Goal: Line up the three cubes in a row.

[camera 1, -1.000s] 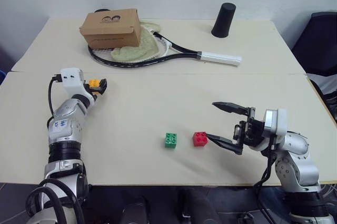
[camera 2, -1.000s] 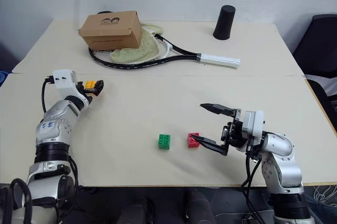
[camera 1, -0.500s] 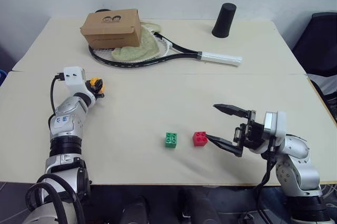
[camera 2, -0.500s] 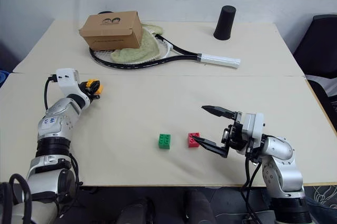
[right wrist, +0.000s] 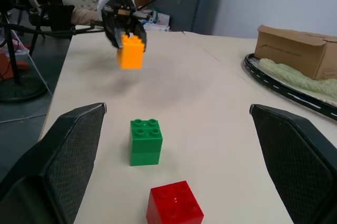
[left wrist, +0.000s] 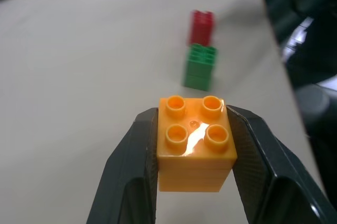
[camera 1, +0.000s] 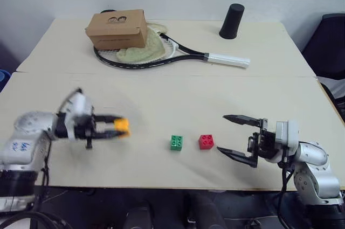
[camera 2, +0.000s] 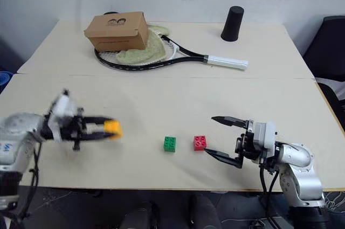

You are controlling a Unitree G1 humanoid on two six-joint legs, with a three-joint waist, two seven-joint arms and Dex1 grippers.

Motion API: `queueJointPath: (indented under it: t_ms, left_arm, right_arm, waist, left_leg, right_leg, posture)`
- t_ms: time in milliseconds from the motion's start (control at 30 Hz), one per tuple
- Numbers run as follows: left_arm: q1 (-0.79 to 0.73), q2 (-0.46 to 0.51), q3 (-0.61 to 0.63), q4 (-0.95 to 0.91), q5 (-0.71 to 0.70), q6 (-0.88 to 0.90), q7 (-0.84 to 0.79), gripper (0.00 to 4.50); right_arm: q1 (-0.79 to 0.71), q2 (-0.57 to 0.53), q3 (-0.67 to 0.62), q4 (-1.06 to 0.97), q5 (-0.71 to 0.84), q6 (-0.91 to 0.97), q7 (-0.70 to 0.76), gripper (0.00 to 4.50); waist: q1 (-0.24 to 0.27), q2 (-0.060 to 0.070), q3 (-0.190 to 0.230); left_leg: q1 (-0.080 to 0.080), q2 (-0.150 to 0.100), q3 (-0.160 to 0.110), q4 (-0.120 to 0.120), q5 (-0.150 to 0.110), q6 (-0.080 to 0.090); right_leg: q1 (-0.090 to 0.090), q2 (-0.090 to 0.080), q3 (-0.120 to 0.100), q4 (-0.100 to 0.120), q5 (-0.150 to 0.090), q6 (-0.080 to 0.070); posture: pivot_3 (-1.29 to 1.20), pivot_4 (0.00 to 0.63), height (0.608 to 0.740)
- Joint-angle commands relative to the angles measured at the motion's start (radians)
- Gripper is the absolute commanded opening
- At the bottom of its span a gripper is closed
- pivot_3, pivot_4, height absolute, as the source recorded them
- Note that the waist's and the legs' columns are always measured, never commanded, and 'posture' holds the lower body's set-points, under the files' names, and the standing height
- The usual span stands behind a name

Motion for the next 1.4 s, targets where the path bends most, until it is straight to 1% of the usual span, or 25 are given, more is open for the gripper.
queueJointPath:
  t_ms: [33, 133, 300, 533, 633, 700, 767, 933, 1033, 1100, 1167, 1233, 1267, 1333, 1400]
  left_arm:
    - [-0.055, -0.046, -0.072, 0.036, 0.062, -0.125, -0.061, 1.5]
    - [-0.116, -0.09, -0.119, 0.147, 0.123, -0.21, -0.081, 1.5]
    - [-0.178, -0.14, -0.153, 0.27, 0.167, -0.289, -0.092, 1.5]
    - [-0.192, -0.145, -0.164, 0.333, 0.187, -0.311, -0.089, 1.5]
    - [-0.204, -0.156, -0.151, 0.363, 0.2, -0.344, -0.062, 1.5]
    - [-0.21, -0.157, -0.147, 0.372, 0.192, -0.324, -0.062, 2.24]
    - [-0.212, -0.15, -0.147, 0.375, 0.193, -0.322, -0.068, 2.82]
    - [-0.141, -0.061, -0.076, 0.278, 0.16, -0.304, -0.065, 4.38]
    - [-0.057, 0.03, 0.021, 0.203, 0.118, -0.255, -0.051, 4.38]
    - [0.014, 0.095, 0.093, 0.166, 0.113, -0.239, -0.029, 4.38]
    - [0.101, 0.154, 0.182, 0.123, 0.081, -0.175, -0.015, 4.38]
    - [0.174, 0.185, 0.252, 0.079, 0.043, -0.113, -0.007, 4.38]
    - [0.208, 0.194, 0.275, 0.061, 0.044, -0.113, -0.003, 4.38]
    - [0.26, 0.205, 0.311, 0.034, 0.047, -0.112, 0.003, 4.38]
    - [0.282, 0.21, 0.331, 0.029, 0.051, -0.115, 0.004, 4.38]
  right_arm:
    - [0.015, -0.029, -0.029, -0.037, 0.021, -0.015, 0.032, 4.5]
    - [0.027, -0.032, -0.036, -0.043, 0.026, -0.011, 0.031, 4.5]
    - [0.054, -0.037, -0.056, -0.062, 0.034, -0.006, 0.022, 4.5]
    - [0.102, -0.047, -0.082, -0.095, 0.039, -0.002, 0.008, 4.5]
    - [0.111, -0.046, -0.089, -0.096, 0.039, -0.004, 0.011, 4.5]
    - [0.115, -0.044, -0.092, -0.095, 0.039, -0.005, 0.014, 4.5]
    - [0.116, -0.043, -0.093, -0.093, 0.04, -0.006, 0.017, 4.5]
    - [0.104, -0.062, -0.106, -0.074, 0.049, -0.005, 0.04, 4.5]
    - [0.091, -0.124, -0.144, -0.044, 0.061, 0.013, 0.083, 4.5]
    - [0.094, -0.187, -0.177, -0.028, 0.074, 0.034, 0.125, 4.5]
    - [0.104, -0.264, -0.207, -0.014, 0.075, 0.06, 0.18, 4.5]
    - [0.113, -0.317, -0.22, 0.0, 0.067, 0.082, 0.215, 4.5]
    - [0.114, -0.331, -0.221, 0.005, 0.061, 0.083, 0.225, 4.5]
    - [0.111, -0.345, -0.221, 0.017, 0.05, 0.086, 0.229, 4.5]
    - [0.105, -0.346, -0.223, 0.024, 0.044, 0.084, 0.23, 4.5]
  waist:
    - [0.0, 0.0, 0.0]
    - [0.0, 0.0, 0.0]
    - [-0.007, 0.0, 0.0]
    - [-0.004, 0.0, 0.0]
    - [-0.003, 0.0, 0.0]
    - [-0.003, 0.0, 0.0]
    - [-0.004, 0.0, 0.0]
    - [-0.009, 0.0, 0.0]
    - [-0.009, 0.0, 0.0]
    - [-0.007, 0.0, 0.0]
    - [-0.006, 0.0, 0.0]
    - [-0.006, 0.0, 0.0]
    - [-0.005, 0.0, 0.0]
    - [-0.004, 0.0, 0.0]
    - [-0.003, 0.0, 0.0]
  left_leg:
    - [0.0, 0.0, 0.0, 0.0, 0.0, 0.0]
    - [0.0, 0.0, 0.0, 0.0, 0.0, 0.001]
    - [-0.001, 0.001, 0.001, 0.001, 0.0, 0.001]
    - [0.0, 0.001, 0.001, 0.002, 0.0, 0.001]
    - [-0.001, 0.001, 0.001, 0.003, -0.001, 0.001]
    - [0.0, 0.001, 0.001, 0.003, -0.001, 0.001]
    - [0.0, 0.001, 0.001, 0.003, -0.001, 0.001]
    - [0.0, 0.001, 0.001, 0.002, -0.001, 0.001]
    - [0.0, 0.001, 0.001, 0.002, -0.001, 0.001]
    - [0.0, 0.001, 0.001, 0.002, -0.001, 0.001]
    - [0.0, 0.001, 0.001, 0.002, -0.001, 0.001]
    - [0.0, 0.001, 0.001, 0.001, -0.001, 0.002]
    - [0.001, 0.001, 0.001, 0.0, -0.001, 0.002]
    - [0.001, 0.001, 0.0, -0.001, -0.001, 0.002]
    - [0.001, 0.001, 0.0, -0.001, -0.001, 0.002]
  right_leg:
    - [0.0, 0.0, 0.0, 0.0, 0.0, 0.0]
    - [0.0, 0.001, 0.0, 0.0, 0.0, 0.0]
    - [0.0, 0.002, 0.001, 0.0, 0.0, 0.001]
    - [-0.001, 0.002, 0.001, 0.0, 0.0, 0.001]
    - [0.0, 0.002, 0.001, 0.001, 0.0, 0.001]
    - [0.0, 0.002, 0.001, 0.001, 0.0, 0.001]
    - [0.0, 0.002, 0.001, 0.001, 0.0, 0.001]
    - [-0.001, 0.002, 0.002, 0.002, 0.0, 0.001]
    - [-0.001, 0.002, 0.002, 0.003, 0.0, 0.001]
    - [-0.001, 0.001, 0.002, 0.003, 0.0, 0.001]
    - [-0.001, 0.001, 0.002, 0.002, 0.0, 0.0]
    - [-0.001, 0.0, 0.002, 0.001, 0.0, 0.0]
    - [-0.001, 0.0, 0.002, 0.001, 0.0, 0.0]
    - [0.0, 0.0, 0.001, 0.0, 0.0, 0.0]
    - [0.0, -0.001, 0.0, 0.0, 0.0, 0.0]
  posture:
    - [0.0, 0.15, 0.74]
    - [0.0, 0.15, 0.74]
    - [0.0, 0.15, 0.74]
    - [0.0, 0.15, 0.74]
    - [0.0, 0.15, 0.74]
    - [0.0, 0.15, 0.74]
    - [0.0, 0.15, 0.74]
    - [0.0, 0.15, 0.74]
    - [0.0, 0.15, 0.74]
    - [0.0, 0.15, 0.74]
    - [0.0, 0.15, 0.74]
    - [0.0, 0.15, 0.74]
    - [0.0, 0.15, 0.74]
    - [0.0, 0.15, 0.74]
    - [0.0, 0.15, 0.74]
